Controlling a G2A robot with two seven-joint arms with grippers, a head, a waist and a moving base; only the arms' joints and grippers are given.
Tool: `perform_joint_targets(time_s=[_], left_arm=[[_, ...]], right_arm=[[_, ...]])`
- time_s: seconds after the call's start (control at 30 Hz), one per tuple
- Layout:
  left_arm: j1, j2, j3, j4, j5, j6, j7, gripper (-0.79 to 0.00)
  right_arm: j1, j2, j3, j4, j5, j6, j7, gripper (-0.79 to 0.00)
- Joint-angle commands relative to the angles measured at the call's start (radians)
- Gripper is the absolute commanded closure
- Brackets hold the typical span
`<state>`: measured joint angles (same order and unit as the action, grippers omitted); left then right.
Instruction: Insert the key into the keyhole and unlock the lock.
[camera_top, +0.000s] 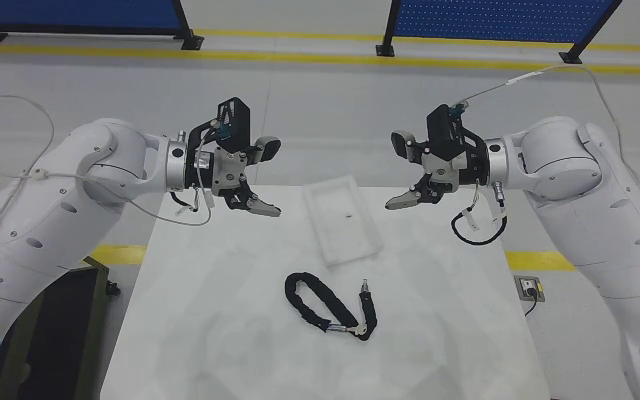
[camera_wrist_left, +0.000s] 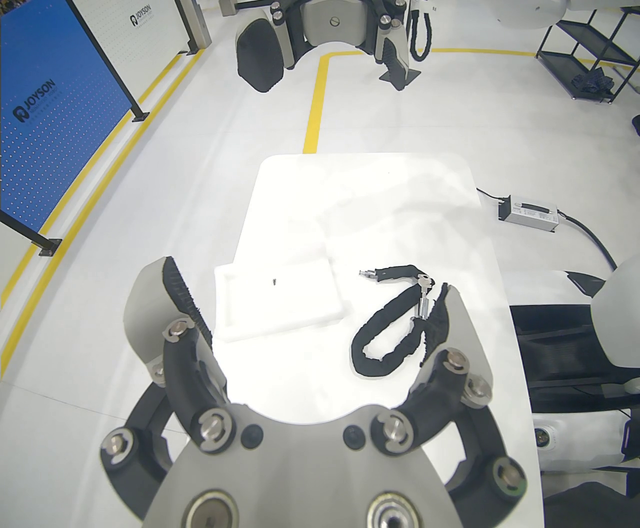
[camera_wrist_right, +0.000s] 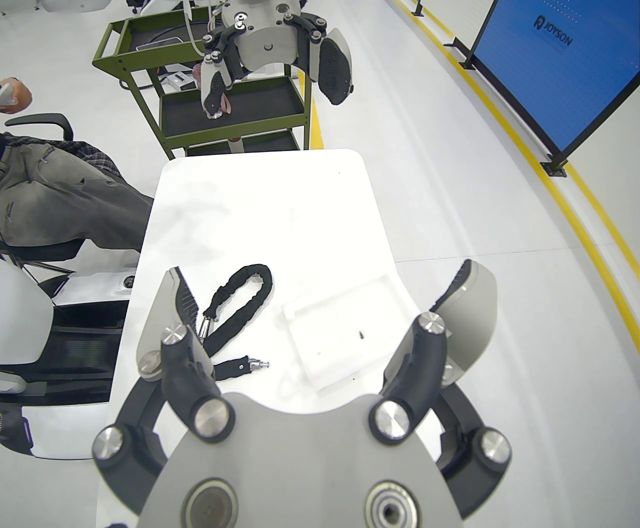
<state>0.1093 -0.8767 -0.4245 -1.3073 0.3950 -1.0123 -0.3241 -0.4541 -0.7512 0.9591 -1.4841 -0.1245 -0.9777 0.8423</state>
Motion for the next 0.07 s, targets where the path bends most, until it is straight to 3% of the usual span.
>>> perform_joint_targets(time_s=[0.0, 0.03], left_arm=[[0.000, 0.000, 0.000, 0.000, 0.000, 0.000, 0.000, -0.784], [0.000, 0.000, 0.000, 0.000, 0.000, 0.000, 0.000, -0.785]], right_arm=[[0.000, 0.000, 0.000, 0.000, 0.000, 0.000, 0.000, -0.784], [0.000, 0.000, 0.000, 0.000, 0.000, 0.000, 0.000, -0.784]])
